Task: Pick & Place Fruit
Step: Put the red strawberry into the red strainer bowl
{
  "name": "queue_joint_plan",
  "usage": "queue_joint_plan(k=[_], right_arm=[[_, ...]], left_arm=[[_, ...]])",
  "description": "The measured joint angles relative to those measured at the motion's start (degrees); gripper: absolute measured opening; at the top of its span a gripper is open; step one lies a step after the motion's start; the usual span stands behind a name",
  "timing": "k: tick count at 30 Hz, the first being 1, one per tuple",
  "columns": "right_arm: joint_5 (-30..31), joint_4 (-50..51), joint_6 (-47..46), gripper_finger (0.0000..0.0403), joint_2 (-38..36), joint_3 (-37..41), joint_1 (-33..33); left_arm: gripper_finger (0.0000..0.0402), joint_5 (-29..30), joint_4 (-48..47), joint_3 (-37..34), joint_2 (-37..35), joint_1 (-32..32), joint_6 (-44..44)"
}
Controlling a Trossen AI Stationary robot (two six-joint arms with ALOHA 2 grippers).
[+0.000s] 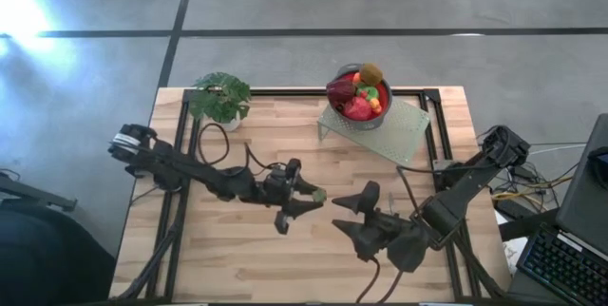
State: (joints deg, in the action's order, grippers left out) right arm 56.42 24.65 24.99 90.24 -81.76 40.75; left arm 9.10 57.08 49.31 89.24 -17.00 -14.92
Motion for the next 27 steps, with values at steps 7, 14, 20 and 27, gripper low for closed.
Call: queue_joint_plan(k=[7, 14, 20, 27], right_arm=[[0.1, -1.5, 2.5, 0.0320, 0.0, 0.0, -0.2], [2.3, -1.4, 2.8, 0.0299, 0.0, 0.0, -0.2], [4.3, -1.7, 2.7, 0.0263, 0.0, -0.1, -0.1], [5.7, -2.0, 2.7, 0.0213, -0.1, -0.2, -0.1]], left_arm=[[0.0152, -0.6, -0.2, 4.4, 4.1, 0.5, 0.2], [0.0152, -3.0, -0.3, 8.7, 6.5, 0.8, 0.0], [0.0152, -2.9, -0.4, 11.2, 8.0, 0.9, 0.0], [0.0152, -2.9, -0.5, 13.6, 9.4, 1.2, 0.3]])
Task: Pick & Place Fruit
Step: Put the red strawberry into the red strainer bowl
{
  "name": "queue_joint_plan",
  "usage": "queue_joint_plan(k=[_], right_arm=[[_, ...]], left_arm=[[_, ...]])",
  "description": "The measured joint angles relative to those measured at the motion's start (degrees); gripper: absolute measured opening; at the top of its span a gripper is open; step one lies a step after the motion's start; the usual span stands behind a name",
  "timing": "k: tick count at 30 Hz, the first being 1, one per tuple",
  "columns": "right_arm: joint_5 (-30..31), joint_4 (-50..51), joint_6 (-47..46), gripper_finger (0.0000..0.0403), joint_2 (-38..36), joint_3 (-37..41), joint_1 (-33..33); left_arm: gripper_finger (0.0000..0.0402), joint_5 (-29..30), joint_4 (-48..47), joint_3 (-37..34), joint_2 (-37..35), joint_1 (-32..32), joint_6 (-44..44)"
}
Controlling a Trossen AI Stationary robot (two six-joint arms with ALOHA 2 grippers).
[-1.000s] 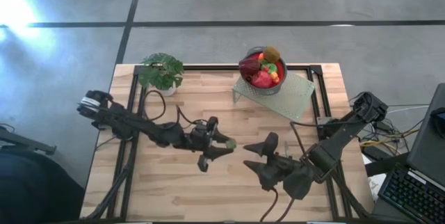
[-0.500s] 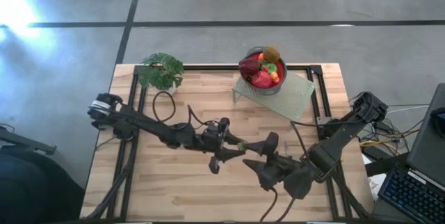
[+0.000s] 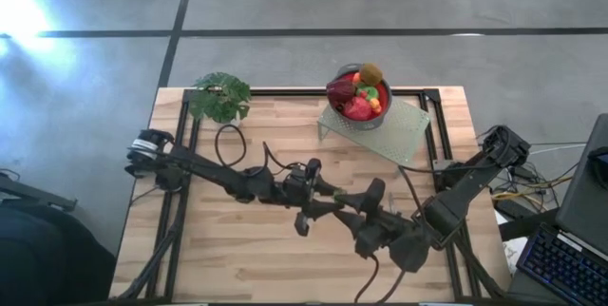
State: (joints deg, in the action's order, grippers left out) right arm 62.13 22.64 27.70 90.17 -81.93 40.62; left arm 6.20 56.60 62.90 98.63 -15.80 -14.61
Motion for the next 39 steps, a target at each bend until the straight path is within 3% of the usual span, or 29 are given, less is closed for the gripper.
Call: queue_joint_plan(k=[12, 20, 24, 31, 35, 39], right_arm=[[0.0, -0.2, 2.7, 0.0126, 0.0, 0.0, 0.0], [-0.3, -0.4, 3.1, 0.0095, 0.0, 0.0, 0.0], [-0.3, -0.6, 2.9, 0.0105, 0.0, 0.0, 0.0], [-0.1, -0.6, 2.6, 0.0159, 0.2, -1.7, 2.3], [0.0, -0.7, -3.7, 0.0181, 0.2, -4.7, 4.5], [0.0, -0.7, -15.7, 0.0188, -0.2, -7.9, 4.9]], left_arm=[[0.0153, -0.2, 0.1, -0.2, -0.1, 0.1, -1.0], [0.0165, -0.6, 0.2, -0.2, -0.1, 0.2, -0.8], [0.0159, -0.7, 0.2, -0.2, -0.2, 0.2, -0.7], [0.0154, -1.1, -0.8, -0.2, -0.3, 0.2, 0.0], [0.0155, -1.1, -1.7, -0.2, -0.3, 0.3, 2.8], [0.0156, -1.3, -2.1, -0.2, -0.3, 0.2, 10.6]])
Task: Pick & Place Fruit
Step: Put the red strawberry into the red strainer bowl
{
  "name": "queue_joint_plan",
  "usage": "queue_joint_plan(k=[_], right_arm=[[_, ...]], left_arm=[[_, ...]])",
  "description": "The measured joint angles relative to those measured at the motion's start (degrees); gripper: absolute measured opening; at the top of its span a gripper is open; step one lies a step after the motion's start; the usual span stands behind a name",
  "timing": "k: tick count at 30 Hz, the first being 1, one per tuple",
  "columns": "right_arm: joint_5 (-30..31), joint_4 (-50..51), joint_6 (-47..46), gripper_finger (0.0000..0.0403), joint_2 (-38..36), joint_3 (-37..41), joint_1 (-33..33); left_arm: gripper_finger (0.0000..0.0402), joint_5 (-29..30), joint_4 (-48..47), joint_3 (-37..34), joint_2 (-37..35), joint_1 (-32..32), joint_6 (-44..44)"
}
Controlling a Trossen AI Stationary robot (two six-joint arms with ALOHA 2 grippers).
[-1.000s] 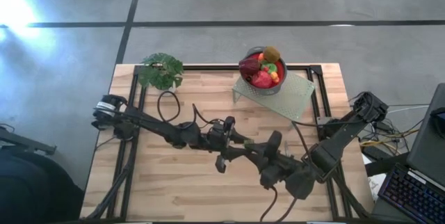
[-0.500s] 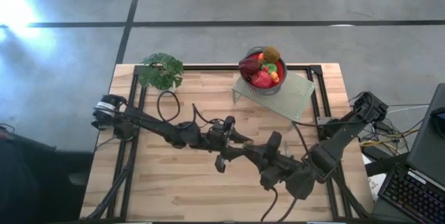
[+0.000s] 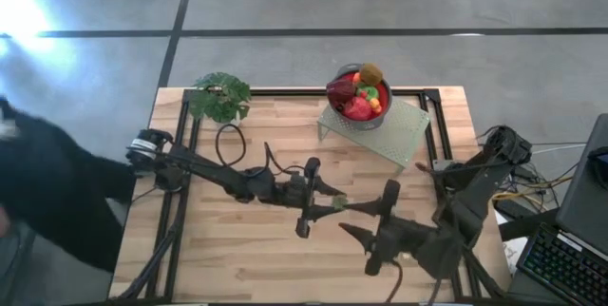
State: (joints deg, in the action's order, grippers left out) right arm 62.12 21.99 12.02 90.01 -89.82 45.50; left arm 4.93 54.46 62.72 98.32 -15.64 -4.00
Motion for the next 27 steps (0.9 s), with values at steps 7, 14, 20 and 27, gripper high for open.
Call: queue_joint_plan(k=[7, 14, 20, 27], right_arm=[[-1.0, 0.6, -10.7, 0.0168, -1.0, -0.9, -1.1], [-4.9, 0.6, -11.6, 0.0146, -1.2, -0.9, -1.4], [-5.2, 1.8, -11.7, 0.0127, -1.2, -0.9, -1.4], [-5.2, 2.5, -11.5, 0.0101, -1.2, -0.9, -1.4]], left_arm=[[0.0156, -0.4, -0.1, 0.0, 0.0, -1.2, 17.5], [0.0156, -0.4, 0.0, 2.3, 0.0, -1.4, 26.7], [0.0157, -0.3, -0.2, 4.5, 0.0, -1.4, 30.8], [0.0158, -0.3, -0.2, 4.6, 0.0, -1.4, 32.8]])
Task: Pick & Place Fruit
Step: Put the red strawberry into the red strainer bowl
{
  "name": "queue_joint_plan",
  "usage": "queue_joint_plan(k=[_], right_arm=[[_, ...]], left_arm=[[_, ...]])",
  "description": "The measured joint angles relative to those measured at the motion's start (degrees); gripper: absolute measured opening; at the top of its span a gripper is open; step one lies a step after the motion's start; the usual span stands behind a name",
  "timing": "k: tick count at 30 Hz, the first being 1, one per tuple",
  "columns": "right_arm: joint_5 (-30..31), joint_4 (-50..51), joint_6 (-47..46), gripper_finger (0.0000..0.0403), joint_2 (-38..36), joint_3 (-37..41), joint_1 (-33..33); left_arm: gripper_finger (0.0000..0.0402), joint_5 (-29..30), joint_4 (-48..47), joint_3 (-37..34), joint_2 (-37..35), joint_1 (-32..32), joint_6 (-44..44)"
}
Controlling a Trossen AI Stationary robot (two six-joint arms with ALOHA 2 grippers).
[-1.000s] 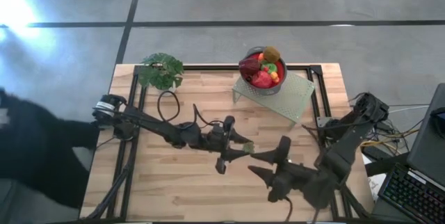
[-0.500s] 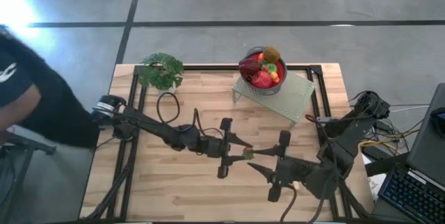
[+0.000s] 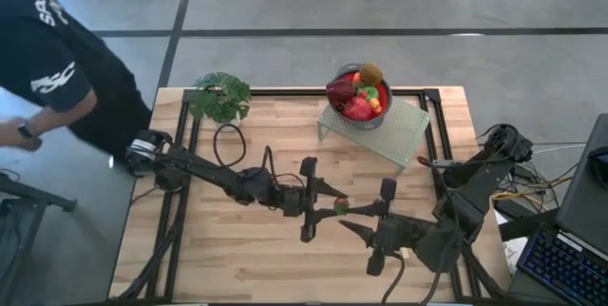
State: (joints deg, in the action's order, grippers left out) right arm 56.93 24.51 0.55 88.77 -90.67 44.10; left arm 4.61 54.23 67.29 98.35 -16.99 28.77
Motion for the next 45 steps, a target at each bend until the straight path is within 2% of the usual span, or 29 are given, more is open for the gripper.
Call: queue_joint_plan(k=[12, 17, 24, 29, 33, 37, 41, 45], right_arm=[[0.0, 0.6, 1.4, 0.0046, 0.0, 0.0, 0.0], [0.0, 0.8, 1.5, 0.0041, 0.0, 0.0, 0.0], [0.1, 0.6, 1.5, 0.0087, -0.2, 0.0, 0.0], [3.1, 0.6, 2.0, 0.0132, -0.2, 0.0, 0.0], [3.3, 0.6, 3.1, 0.0158, -0.2, 0.0, 0.0], [3.7, 0.7, 3.1, 0.0173, -0.2, 0.0, 0.0], [7.5, 0.9, 4.8, 0.0182, -0.2, 0.0, 0.0], [7.5, 1.0, 3.7, 0.0188, -0.2, 0.0, 0.0]], left_arm=[[0.0158, 0.0, 0.1, 0.9, 0.0, 0.0, 0.0], [0.0158, -0.4, 0.2, 1.0, 0.0, -0.1, -0.2], [0.0159, -0.5, -0.3, 1.0, 0.0, -0.1, -0.1], [0.0159, -0.5, -0.3, 1.0, 0.0, -0.1, -0.2], [0.0159, -0.6, -0.3, 1.0, 0.0, 0.0, -0.2], [0.0159, -0.9, -0.3, 1.0, 0.0, 0.0, -0.2], [0.0159, -2.1, -0.3, 1.0, 0.0, -0.1, -0.3], [0.0159, -2.2, -0.3, 1.0, 0.0, -0.1, -0.2]])
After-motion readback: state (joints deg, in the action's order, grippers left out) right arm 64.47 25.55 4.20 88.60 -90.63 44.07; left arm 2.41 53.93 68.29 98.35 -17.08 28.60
